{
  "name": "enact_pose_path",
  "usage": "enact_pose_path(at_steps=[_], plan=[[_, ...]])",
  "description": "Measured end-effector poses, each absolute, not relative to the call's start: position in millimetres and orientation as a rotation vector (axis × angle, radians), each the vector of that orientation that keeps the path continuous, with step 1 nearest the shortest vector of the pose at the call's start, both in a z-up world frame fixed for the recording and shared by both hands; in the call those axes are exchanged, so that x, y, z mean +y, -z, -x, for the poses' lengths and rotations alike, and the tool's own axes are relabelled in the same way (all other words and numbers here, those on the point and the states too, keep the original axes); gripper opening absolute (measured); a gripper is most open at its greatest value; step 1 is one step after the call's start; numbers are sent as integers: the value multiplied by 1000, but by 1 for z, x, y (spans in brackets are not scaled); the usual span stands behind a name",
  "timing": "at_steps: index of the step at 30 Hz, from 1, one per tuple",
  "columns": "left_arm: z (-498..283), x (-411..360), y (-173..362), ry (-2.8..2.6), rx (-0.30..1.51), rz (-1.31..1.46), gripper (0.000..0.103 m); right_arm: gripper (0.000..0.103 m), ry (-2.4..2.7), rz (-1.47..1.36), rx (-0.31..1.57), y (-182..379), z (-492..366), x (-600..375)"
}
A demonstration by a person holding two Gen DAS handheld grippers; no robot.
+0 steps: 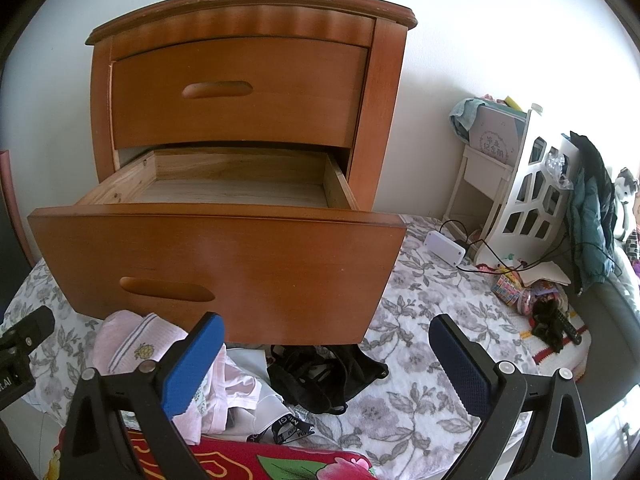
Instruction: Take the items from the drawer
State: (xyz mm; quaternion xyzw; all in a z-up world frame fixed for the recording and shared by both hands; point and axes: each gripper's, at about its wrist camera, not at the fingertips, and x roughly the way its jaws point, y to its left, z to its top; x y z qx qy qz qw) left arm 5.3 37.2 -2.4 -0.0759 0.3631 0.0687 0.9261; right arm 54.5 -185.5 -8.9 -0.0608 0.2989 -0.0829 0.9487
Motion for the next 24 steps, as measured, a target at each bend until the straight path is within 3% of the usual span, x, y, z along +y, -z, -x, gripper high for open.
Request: enact_pose_path(at_steps=[24], plan=[[-5,38,3,-141,741,160,100,103,168,114,605,10,-54,-185]])
